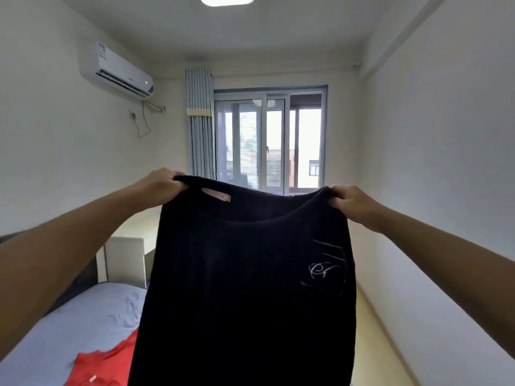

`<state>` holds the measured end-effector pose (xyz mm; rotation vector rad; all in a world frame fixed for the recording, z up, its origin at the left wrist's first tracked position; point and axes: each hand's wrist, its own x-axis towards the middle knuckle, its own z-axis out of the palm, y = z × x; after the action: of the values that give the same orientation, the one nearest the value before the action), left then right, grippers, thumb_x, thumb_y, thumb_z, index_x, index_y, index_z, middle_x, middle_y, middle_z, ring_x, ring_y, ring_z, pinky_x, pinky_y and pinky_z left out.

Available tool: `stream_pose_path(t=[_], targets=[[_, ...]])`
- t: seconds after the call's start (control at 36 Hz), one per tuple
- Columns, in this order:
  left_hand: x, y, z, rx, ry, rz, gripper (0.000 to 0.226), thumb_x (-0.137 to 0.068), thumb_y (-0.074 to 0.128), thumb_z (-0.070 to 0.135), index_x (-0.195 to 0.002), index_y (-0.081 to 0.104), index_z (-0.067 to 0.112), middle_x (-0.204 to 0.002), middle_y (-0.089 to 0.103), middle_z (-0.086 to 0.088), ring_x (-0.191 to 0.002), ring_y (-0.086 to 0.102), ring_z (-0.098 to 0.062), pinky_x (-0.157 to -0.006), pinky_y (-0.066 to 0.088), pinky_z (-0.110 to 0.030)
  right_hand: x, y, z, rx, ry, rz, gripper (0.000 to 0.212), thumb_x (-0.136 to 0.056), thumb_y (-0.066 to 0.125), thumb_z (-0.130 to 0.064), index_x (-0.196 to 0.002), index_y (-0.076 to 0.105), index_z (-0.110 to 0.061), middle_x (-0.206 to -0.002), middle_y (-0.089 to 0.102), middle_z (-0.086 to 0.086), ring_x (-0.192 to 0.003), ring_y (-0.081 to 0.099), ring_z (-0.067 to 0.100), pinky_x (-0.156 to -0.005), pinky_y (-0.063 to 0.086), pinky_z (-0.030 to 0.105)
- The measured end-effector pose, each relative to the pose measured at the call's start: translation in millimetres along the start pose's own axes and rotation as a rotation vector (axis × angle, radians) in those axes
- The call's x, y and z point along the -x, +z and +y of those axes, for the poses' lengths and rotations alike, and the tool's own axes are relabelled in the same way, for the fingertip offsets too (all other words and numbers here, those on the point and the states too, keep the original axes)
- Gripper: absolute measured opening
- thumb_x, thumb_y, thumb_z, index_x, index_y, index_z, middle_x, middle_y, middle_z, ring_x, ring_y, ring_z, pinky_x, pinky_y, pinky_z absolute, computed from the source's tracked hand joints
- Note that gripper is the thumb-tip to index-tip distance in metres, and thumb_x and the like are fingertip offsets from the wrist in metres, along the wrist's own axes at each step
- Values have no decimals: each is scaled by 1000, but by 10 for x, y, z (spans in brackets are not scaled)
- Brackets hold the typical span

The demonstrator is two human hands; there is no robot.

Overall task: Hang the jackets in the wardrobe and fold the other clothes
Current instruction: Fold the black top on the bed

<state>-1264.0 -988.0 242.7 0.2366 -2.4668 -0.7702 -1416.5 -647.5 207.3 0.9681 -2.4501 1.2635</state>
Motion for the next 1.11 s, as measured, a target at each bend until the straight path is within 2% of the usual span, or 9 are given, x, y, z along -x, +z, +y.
stream_pose_path(t=[0.08, 0.19, 0.28, 0.39, 0.53, 0.69, 0.83, 0.94, 1.11], targets=[[110, 21, 8, 259, -139, -132, 17, -96, 49, 14, -96, 66, 16, -95, 69, -9, -86, 65, -23, -76, 53, -33, 13, 16, -16, -1, 38, 8, 24, -101, 44, -13, -116, 60, -4, -97, 62, 6, -99, 59, 29, -93, 49, 41], [210, 139, 1, 310, -159, -146, 17, -96, 50, 17, -101, 64, 9, -93, 68, -12, -82, 65, -25, -69, 52, -31, -38, 80, -15, -62, 110, 82, 27, -103, 31, -7, -110, 58, -5, -91, 57, 9, -91, 54, 27, -84, 46, 39], [255, 136, -10, 386, -105, -173, 16, -96, 50, 15, -94, 65, 10, -85, 67, -8, -71, 65, -16, -60, 53, -22, -54, 113, -51, -206, 149, 100, 32, -103, 30, -11, -91, 60, -8, -80, 54, 7, -79, 51, 23, -75, 44, 35], [310, 179, -51, 791, -224, -191, 21, -96, 45, 17, -98, 63, 8, -81, 74, -7, -68, 71, -15, -56, 56, -22, -8, 139, -147, -490, 154, -16, 34, -101, 36, -15, -69, 48, -12, -65, 46, 2, -62, 44, 14, -60, 35, 27], [306, 353, -69, 677, -336, -59, 30, -93, 44, 32, -83, 63, 12, -68, 66, -6, -59, 62, -19, -51, 50, -23, 6, 69, -255, -18, -51, -233, 31, -95, 53, -37, -72, 52, -15, -65, 51, -3, -60, 52, 9, -62, 41, 22], [299, 318, -141, 501, -129, -181, 23, -93, 48, 26, -85, 63, 10, -72, 64, -8, -55, 63, -12, -49, 47, -18, 25, -42, -178, 335, -9, -347, 13, -88, 50, -4, -86, 56, -16, -81, 57, 0, -75, 54, 13, -60, 40, 20], [259, 172, -173, 308, 37, -426, 46, -80, 68, 46, -111, 63, 13, -99, 69, -7, -90, 67, -18, -77, 51, -27, 59, -189, -50, 670, 106, -313, 34, -89, 39, 5, -75, 42, -26, -81, 48, -2, -73, 43, 8, -56, 31, 21], [199, 103, -118, 82, 177, -386, 12, -87, 67, 20, -99, 71, 23, -89, 74, 4, -85, 70, -12, -71, 51, -19, -6, -234, -62, 461, 120, -235, 40, -86, 35, 11, -72, 51, -23, -77, 50, 0, -74, 48, 16, -55, 37, 22], [47, 8, -186, 117, 137, -80, 16, -90, 64, 22, -105, 67, 19, -96, 70, -1, -87, 65, -11, -68, 47, -19, -19, -258, -120, -206, 230, -254, 20, -93, 38, -1, -91, 58, -4, -70, 56, 5, -62, 58, 14, -57, 48, 26]])
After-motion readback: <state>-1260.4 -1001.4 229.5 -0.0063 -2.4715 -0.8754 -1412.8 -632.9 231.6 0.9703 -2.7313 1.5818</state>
